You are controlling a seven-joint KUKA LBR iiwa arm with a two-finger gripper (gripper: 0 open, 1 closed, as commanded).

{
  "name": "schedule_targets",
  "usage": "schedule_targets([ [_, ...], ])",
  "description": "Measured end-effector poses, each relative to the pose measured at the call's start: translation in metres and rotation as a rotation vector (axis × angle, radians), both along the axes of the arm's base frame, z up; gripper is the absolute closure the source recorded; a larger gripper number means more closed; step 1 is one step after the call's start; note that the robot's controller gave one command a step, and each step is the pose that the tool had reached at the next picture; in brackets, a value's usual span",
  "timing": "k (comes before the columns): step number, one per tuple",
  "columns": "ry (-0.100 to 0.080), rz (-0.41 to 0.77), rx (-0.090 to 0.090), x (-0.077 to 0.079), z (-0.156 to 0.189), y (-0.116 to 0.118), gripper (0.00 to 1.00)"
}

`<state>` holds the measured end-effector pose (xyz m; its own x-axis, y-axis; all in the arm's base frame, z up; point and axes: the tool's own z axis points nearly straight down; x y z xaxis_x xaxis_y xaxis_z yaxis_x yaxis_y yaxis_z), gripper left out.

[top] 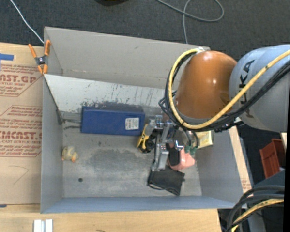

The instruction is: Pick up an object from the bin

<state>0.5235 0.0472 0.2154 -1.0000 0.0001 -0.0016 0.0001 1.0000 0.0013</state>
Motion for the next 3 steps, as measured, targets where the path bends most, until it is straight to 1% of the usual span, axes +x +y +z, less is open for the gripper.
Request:
schedule_targets([
  [1, 0.000, 0.000, 0.000, 0.000, 0.000, 0.000, 0.00],
  [2, 0.001, 0.154, -0.001, 0.011, 0.061, -0.012, 0.00],
  [3, -0.008, 0.279, -0.002, 0.015, 0.003, -0.048, 0.00],
])
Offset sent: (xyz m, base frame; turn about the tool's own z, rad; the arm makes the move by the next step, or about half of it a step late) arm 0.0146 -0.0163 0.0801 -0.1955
